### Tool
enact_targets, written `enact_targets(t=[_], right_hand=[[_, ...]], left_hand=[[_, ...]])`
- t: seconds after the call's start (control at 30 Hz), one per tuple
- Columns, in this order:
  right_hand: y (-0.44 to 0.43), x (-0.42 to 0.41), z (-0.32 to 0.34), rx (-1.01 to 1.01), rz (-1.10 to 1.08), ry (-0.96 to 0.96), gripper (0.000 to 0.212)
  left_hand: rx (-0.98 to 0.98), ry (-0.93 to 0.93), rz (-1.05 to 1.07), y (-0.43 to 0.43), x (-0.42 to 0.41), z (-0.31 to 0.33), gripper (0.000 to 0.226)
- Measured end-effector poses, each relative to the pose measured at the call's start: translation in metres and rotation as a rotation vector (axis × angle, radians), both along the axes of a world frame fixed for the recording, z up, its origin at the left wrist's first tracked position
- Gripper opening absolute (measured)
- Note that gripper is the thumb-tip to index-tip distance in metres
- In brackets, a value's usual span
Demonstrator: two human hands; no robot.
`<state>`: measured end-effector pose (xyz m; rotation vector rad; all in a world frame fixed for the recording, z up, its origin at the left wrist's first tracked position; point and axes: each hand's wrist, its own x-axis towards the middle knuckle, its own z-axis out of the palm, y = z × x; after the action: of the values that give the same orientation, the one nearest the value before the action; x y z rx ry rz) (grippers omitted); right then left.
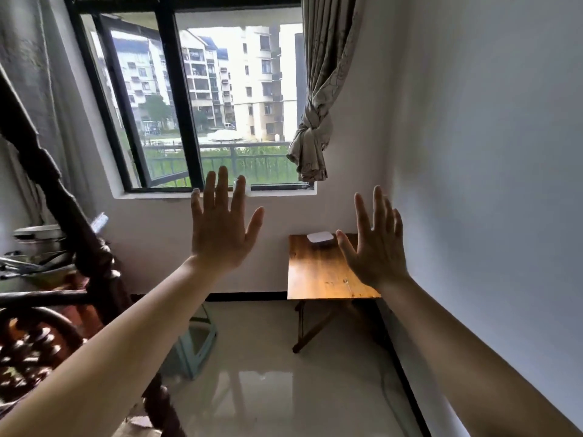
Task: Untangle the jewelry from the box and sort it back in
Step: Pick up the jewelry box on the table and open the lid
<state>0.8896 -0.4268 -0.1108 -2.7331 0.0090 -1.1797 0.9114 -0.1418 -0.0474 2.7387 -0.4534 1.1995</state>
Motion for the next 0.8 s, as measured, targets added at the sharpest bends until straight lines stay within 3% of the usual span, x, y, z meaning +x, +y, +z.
enact_targets(t=[0.43,0.6,0.8], right_hand=[[0.045,0.303,-0.028,-0.164,0.067,0.056,0.080],[0.019,0.398,-0.033,-0.114,-0.009,0.070,0.079],[-0.040,0.500,-0.073,-0.062,-0.113,0.139,0.080]], left_hand=[[-0.036,0.064,0.035,0.037,0.314,-0.045,0.071],[0.015,0.098,-0.019,0.010,0.436,-0.040,0.069],[0.111,0.148,-0.114,-0.049,0.563,-0.077,0.069]])
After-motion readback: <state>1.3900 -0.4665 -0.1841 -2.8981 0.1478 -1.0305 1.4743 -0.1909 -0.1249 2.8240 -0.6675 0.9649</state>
